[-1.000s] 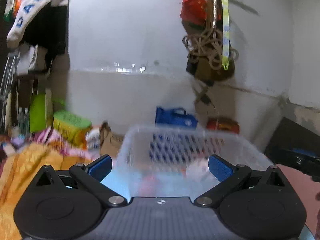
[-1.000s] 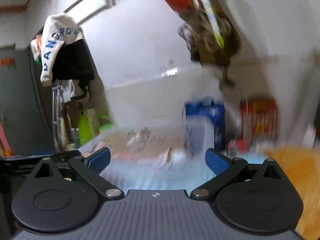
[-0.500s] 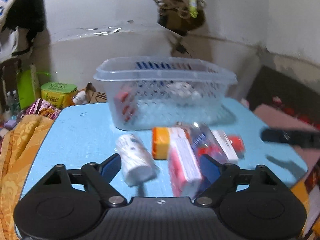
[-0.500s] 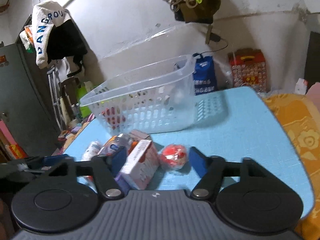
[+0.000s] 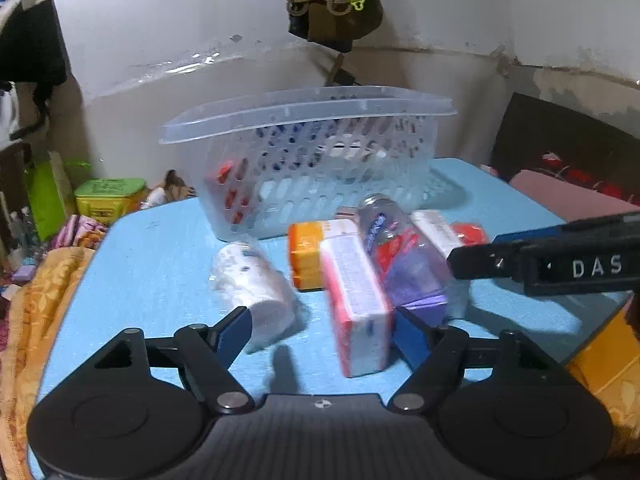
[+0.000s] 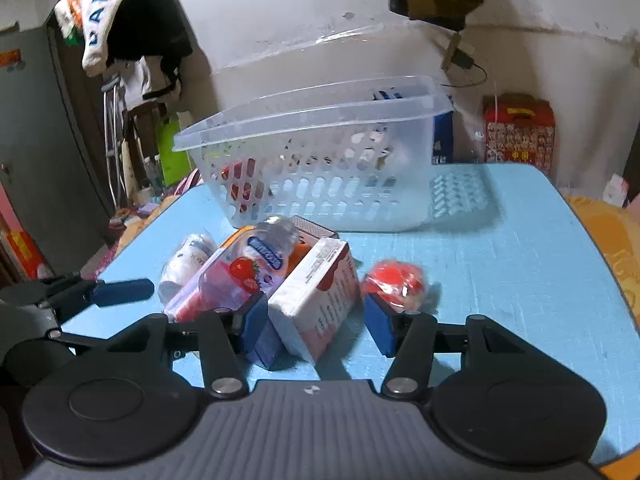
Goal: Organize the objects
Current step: 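Grasp the white tissue pack with the right tool while the left grasps the pink-white box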
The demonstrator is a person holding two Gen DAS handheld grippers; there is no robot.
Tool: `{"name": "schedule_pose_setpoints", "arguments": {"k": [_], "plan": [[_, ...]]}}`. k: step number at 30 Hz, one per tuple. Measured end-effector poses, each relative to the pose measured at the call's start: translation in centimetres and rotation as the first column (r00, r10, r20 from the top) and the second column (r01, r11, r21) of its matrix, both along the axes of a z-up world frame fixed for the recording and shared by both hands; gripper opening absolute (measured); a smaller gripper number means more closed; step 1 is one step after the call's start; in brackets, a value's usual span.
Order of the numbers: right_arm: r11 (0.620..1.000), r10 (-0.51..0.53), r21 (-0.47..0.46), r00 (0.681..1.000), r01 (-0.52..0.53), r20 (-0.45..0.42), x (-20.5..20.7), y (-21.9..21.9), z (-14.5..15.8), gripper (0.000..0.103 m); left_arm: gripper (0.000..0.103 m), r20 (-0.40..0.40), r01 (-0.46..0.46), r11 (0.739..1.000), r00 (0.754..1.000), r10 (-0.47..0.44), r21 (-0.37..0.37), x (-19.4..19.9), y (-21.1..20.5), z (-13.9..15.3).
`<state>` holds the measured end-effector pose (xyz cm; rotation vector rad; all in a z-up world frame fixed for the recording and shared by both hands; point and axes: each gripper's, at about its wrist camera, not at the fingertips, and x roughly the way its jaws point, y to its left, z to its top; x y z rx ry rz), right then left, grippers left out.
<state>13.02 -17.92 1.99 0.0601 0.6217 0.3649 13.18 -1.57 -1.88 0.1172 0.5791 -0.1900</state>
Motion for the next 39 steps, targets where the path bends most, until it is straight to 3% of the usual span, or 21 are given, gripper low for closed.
{"name": "schedule_pose_setpoints", "arguments": {"k": [8, 11, 17, 22, 23, 26, 34, 39], "plan": [[0.993, -0.085, -0.082, 0.996, 0.086, 0.016, -0.6, -0.3, 0.5, 0.054, 0.078, 0.036, -0.032, 0.999, 0.999, 0.031, 0.021, -0.2, 0.9, 0.0], [0.998, -0.053, -0.028, 0.998, 0.054, 0.015, -0.5, -0.5, 0.5, 0.055, 0.078, 0.042, -0.036, 0.999, 0.999, 0.034, 0.034, -0.1, 0.8, -0.1], [0.993, -0.039, -0.116, 0.999, 0.039, -0.002, 0.6, 1.8, -0.6, 0.053, 0.078, 0.041, -0.028, 0.997, 0.999, 0.025, 0.077, 0.5, 0.0, -0.8], [0.986, -0.041, -0.162, 0.999, 0.038, -0.012, 1.1, 2.3, -1.5, 0.04, 0.078, 0.047, -0.037, 0.997, 0.998, 0.033, 0.074, 0.7, 0.3, -0.8], [0.986, -0.033, -0.165, 0.999, 0.031, -0.011, 1.0, 2.4, -1.6, 0.033, 0.078, 0.05, -0.035, 0.997, 0.998, 0.032, 0.073, 0.8, 0.2, -0.8], [0.986, -0.03, -0.166, 1.0, 0.028, -0.006, 0.8, 2.2, -1.3, 0.03, 0.078, 0.066, -0.036, 0.995, 0.997, 0.03, 0.089, 1.0, -0.2, -1.0], [0.993, -0.026, -0.118, 1.0, 0.028, 0.017, -0.3, 0.4, 0.0, 0.028, 0.042, 0.114, -0.042, 0.99, 0.993, 0.027, 0.133, 0.6, -1.0, -0.5], [0.996, -0.01, -0.09, 1.0, 0.012, 0.025, -0.6, -0.4, 0.5, 0.028, 0.036, 0.12, -0.036, 0.995, 0.992, 0.025, 0.091, 0.0, -0.1, 0.4]]}}
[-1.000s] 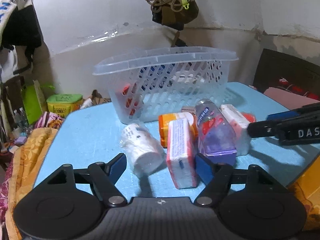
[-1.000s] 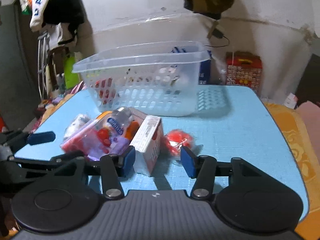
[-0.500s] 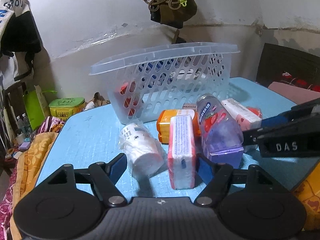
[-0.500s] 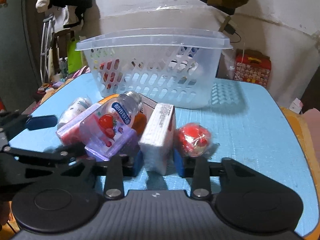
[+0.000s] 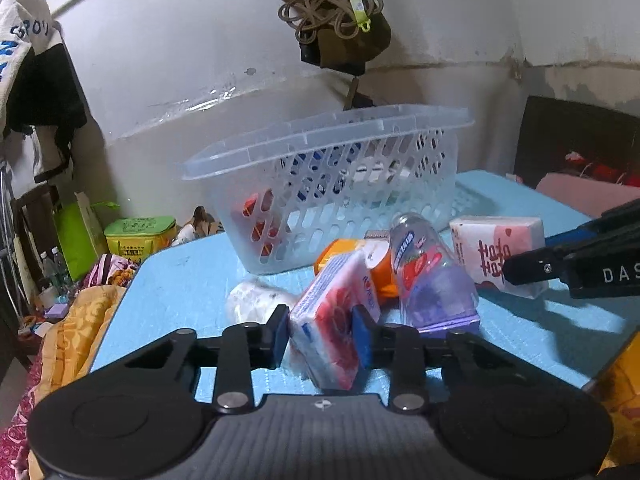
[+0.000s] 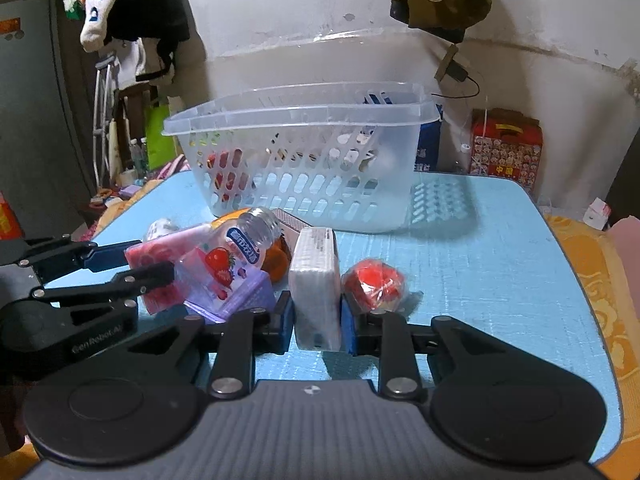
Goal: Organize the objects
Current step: 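Grasp the white tissue pack with the right tool while the left grasps the pink-white box, then carry the tissue pack and pink-white box into the basket and release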
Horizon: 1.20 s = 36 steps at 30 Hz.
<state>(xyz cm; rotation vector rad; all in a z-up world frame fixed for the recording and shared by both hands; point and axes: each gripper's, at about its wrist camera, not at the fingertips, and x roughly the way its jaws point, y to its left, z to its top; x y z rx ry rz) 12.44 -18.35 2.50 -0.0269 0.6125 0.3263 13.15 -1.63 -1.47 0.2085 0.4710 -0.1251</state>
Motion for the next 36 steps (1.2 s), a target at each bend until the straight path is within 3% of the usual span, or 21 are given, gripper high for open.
{"name": "schedule_pose_setpoints", "arguments": {"k": [9, 20, 36], "plan": [[0.994, 0.0, 0.109, 0.999, -0.004, 0.036, -0.3, -2.3, 1.4, 0.028, 0.032, 0.021, 0.03, 0.998, 0.999, -0.029, -0.052, -0.6, 0.8, 1.3], [0.993, 0.013, 0.116, 0.999, -0.019, 0.048, -0.7, -2.7, 1.5, 0.028, 0.031, 0.05, 0.042, 0.998, 0.998, -0.039, -0.044, -1.0, 0.7, 1.7], [0.982, 0.005, 0.186, 0.992, -0.028, 0.125, -1.7, -4.0, 3.2, 0.028, 0.031, 0.145, 0.028, 0.993, 0.989, -0.011, -0.115, -2.3, 2.1, 4.3]]}}
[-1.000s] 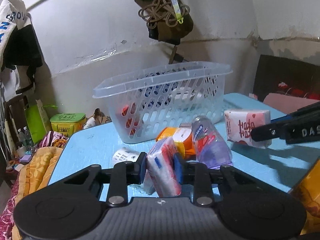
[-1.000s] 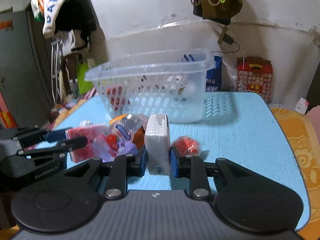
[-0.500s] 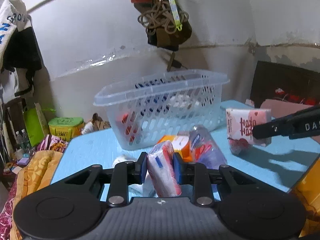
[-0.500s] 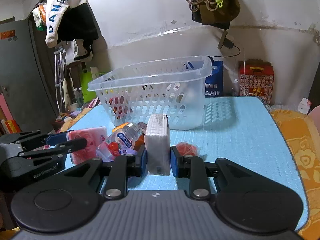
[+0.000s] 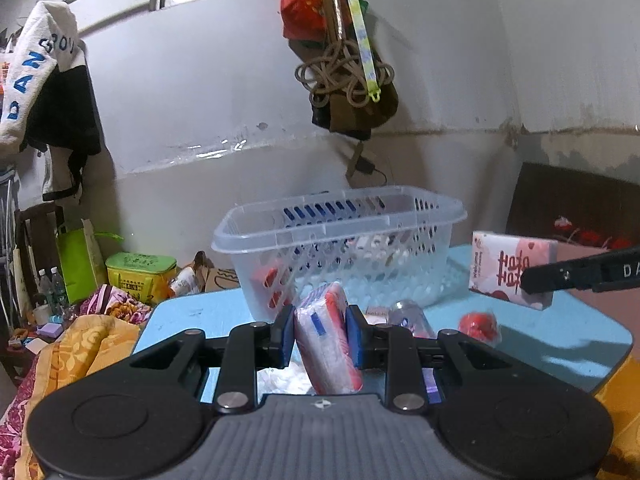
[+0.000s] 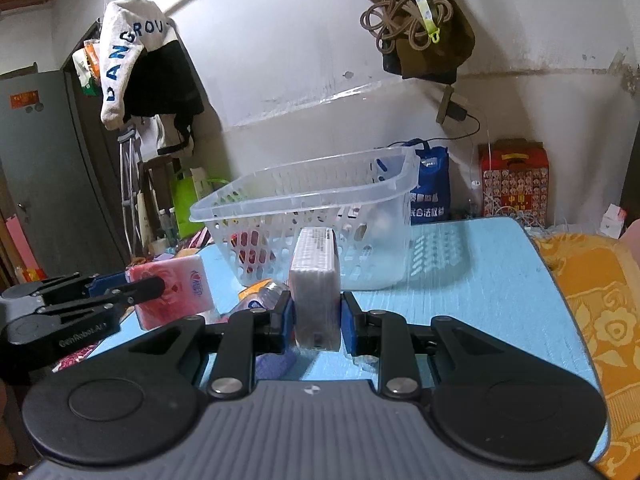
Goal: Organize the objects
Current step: 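Carry the tissue pack and pink-white box into the basket and release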
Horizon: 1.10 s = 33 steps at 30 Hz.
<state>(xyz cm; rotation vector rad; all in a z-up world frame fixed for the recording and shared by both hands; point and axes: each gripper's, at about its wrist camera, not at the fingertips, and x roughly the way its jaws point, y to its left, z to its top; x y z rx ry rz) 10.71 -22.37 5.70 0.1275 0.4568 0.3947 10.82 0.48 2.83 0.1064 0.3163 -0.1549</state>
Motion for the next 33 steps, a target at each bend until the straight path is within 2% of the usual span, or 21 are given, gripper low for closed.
{"name": "schedule_pose_setpoints", "arguments": {"k": [7, 13, 19, 27, 33], "plan": [[1.0, 0.01, -0.017, 0.999, -0.01, 0.034, -0.5, 0.4, 0.4, 0.028, 0.031, 0.028, -0.006, 0.999, 1.0, 0.008, -0.046, -0.5, 1.0, 0.8], [1.0, 0.006, -0.005, 0.997, -0.006, 0.071, -0.9, -0.4, 1.0, 0.028, 0.031, 0.05, -0.009, 0.997, 0.999, 0.013, -0.073, -0.9, 1.7, 1.2], [1.0, -0.005, 0.029, 0.997, 0.003, 0.083, -1.0, -1.8, 1.2, 0.028, 0.031, 0.069, -0.021, 0.992, 0.997, 0.03, -0.125, -0.9, 3.0, 2.0], [0.999, 0.005, 0.037, 0.995, -0.008, 0.095, -0.7, -2.2, 1.4, 0.028, 0.031, 0.081, -0.007, 0.988, 0.997, 0.019, -0.154, -0.7, 3.1, 2.4], [1.0, 0.015, 0.018, 0.988, -0.018, 0.155, 0.6, -1.2, 3.6, 0.028, 0.031, 0.08, 0.023, 0.979, 0.997, -0.007, -0.2, 0.4, 2.6, 3.9]]}}
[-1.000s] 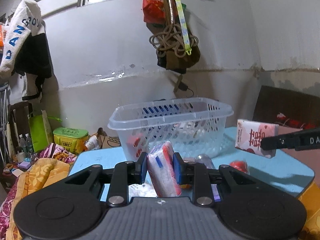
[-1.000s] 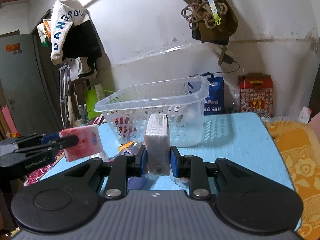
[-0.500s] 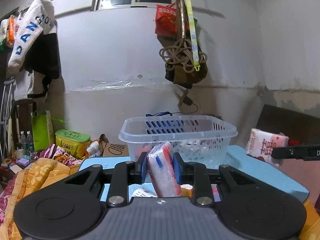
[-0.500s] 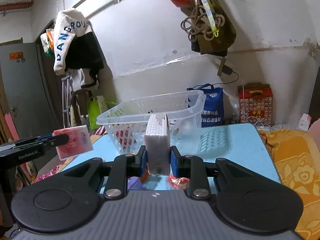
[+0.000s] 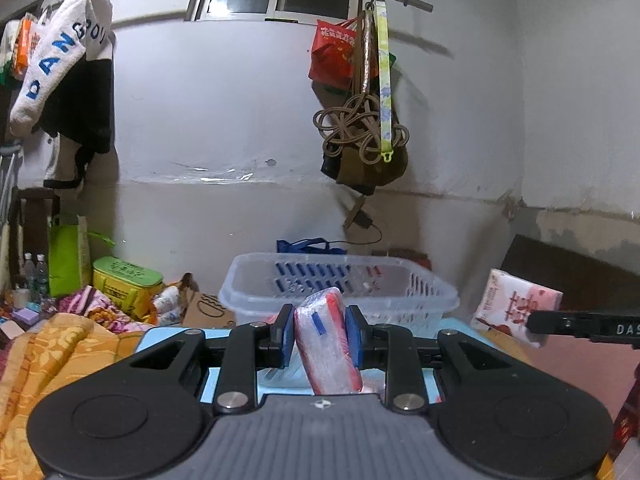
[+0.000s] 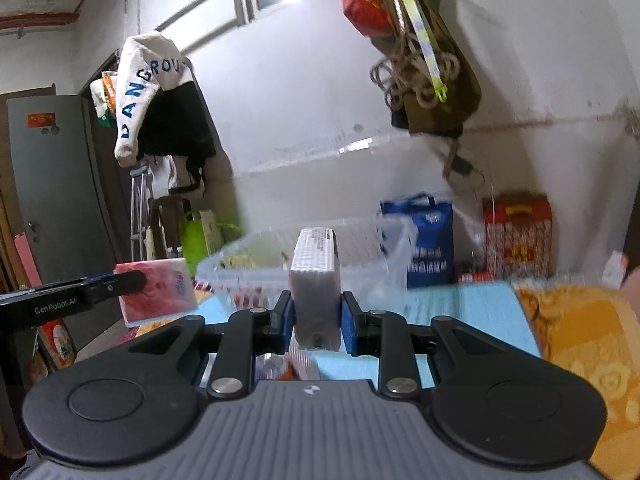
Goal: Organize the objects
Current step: 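Carry the tissue pack and pink-white box into the basket and release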
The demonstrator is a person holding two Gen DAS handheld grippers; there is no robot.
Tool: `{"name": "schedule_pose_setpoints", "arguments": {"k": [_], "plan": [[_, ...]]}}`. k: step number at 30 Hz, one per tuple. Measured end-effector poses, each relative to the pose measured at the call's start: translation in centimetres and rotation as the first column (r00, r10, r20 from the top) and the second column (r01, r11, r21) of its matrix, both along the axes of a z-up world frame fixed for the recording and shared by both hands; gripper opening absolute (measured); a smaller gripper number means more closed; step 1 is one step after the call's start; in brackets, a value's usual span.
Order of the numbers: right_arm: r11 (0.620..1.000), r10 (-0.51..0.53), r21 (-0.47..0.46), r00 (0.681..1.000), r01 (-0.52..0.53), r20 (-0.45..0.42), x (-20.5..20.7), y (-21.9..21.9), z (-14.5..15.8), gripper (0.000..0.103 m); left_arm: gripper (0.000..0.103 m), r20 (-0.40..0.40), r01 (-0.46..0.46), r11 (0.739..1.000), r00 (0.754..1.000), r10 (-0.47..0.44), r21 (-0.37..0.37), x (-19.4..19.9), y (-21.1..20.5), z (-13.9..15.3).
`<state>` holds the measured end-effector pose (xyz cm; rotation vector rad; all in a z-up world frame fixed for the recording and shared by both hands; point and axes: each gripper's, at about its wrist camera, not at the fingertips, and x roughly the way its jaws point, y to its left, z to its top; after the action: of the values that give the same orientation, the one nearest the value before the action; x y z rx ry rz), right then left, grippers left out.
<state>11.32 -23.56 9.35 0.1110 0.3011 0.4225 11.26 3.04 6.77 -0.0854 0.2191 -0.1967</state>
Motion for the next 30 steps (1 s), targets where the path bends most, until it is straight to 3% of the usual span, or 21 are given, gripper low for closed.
{"name": "schedule_pose_setpoints", "arguments": {"k": [5, 10, 15, 22, 23, 24, 25, 26, 27, 28, 30], "plan": [[1.0, 0.0, -0.009, 1.0, -0.001, -0.012, 4.7, 2.3, 2.0, 0.028, 0.03, 0.0, 0.004, 0.998, 1.0, -0.004, -0.06, 3.9, -0.4, 2.8], [0.997, -0.042, -0.066, 0.997, 0.037, -0.067, 10.8, 4.5, 1.4, 0.028, 0.029, -0.078, -0.031, 0.996, 0.997, 0.024, -0.085, 10.7, -1.3, 4.1], [0.997, -0.047, -0.057, 0.996, 0.043, -0.078, 13.1, 4.6, 0.2, 0.028, 0.029, -0.133, -0.068, 0.991, 0.99, 0.052, -0.119, 15.7, -1.4, 3.3], [0.995, -0.041, -0.089, 0.995, 0.034, -0.086, 14.8, 5.6, 0.2, 0.028, 0.029, -0.14, -0.103, 0.988, 0.986, 0.086, -0.117, 19.0, -2.1, 2.9], [0.995, -0.04, -0.092, 0.995, 0.031, -0.092, 15.0, 5.7, 0.1, 0.031, 0.029, -0.144, -0.104, 0.989, 0.986, 0.089, -0.103, 19.5, -2.3, 2.8], [0.995, -0.04, -0.098, 0.994, 0.03, -0.101, 15.2, 5.8, 0.1, 0.046, 0.033, -0.157, -0.106, 0.99, 0.983, 0.091, -0.089, 20.0, -2.5, 2.8], [0.994, -0.045, -0.104, 0.993, 0.033, -0.109, 15.3, 5.9, 0.2, 0.059, 0.051, -0.179, -0.111, 0.991, 0.979, 0.098, -0.068, 20.4, -2.6, 2.6], [0.993, -0.064, -0.108, 0.994, 0.053, -0.094, 14.8, 5.9, 0.3, 0.08, 0.063, -0.196, -0.123, 0.991, 0.974, 0.111, -0.05, 20.6, -2.7, 2.4], [0.992, -0.08, -0.107, 0.995, 0.074, -0.057, 14.0, 5.7, 0.5, 0.094, 0.083, -0.197, -0.136, 0.99, 0.972, 0.125, -0.043, 20.4, -2.5, 2.3], [0.991, -0.091, -0.106, 0.995, 0.087, -0.029, 13.3, 5.5, 0.7, 0.099, 0.088, -0.185, -0.145, 0.988, 0.973, 0.135, -0.044, 20.0, -2.1, 2.2], [0.99, -0.095, -0.107, 0.995, 0.094, -0.005, 11.3, 5.0, 1.2, 0.103, 0.088, -0.153, -0.141, 0.988, 0.979, 0.131, -0.055, 18.4, -1.3, 2.2]]}}
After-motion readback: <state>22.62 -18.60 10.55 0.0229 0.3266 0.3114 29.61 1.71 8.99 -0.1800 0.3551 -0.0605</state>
